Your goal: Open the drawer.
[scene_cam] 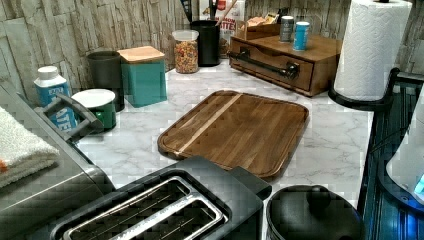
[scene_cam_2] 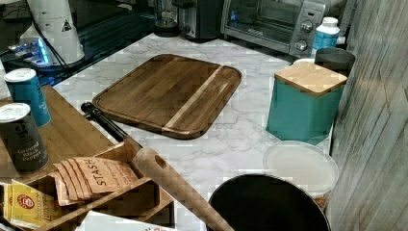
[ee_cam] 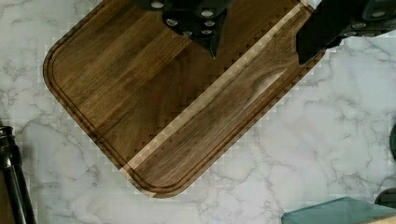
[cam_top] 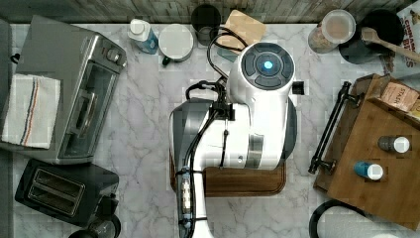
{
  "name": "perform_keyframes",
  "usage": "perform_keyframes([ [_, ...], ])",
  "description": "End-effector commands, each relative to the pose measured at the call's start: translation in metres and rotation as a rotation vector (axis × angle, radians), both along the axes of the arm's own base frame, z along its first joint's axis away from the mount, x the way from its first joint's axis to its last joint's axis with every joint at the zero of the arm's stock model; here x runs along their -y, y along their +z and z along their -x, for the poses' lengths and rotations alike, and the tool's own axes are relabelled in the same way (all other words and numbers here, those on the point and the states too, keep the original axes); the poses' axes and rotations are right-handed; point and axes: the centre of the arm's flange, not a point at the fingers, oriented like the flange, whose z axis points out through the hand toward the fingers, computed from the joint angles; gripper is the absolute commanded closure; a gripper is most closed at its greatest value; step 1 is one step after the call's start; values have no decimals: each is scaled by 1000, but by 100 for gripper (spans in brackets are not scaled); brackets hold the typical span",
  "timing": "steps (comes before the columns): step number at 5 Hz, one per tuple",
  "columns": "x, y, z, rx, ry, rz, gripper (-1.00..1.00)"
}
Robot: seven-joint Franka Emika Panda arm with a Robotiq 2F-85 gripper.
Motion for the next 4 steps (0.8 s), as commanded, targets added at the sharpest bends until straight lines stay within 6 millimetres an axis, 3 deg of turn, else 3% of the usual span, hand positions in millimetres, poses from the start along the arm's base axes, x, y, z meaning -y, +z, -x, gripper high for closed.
perform_keyframes([
  [1, 1, -2, -1, -3, -5, -9, -100],
  [2, 6, -18, 9, 55, 85, 44, -100],
  [4, 98, -27, 5, 49, 226, 111, -100],
])
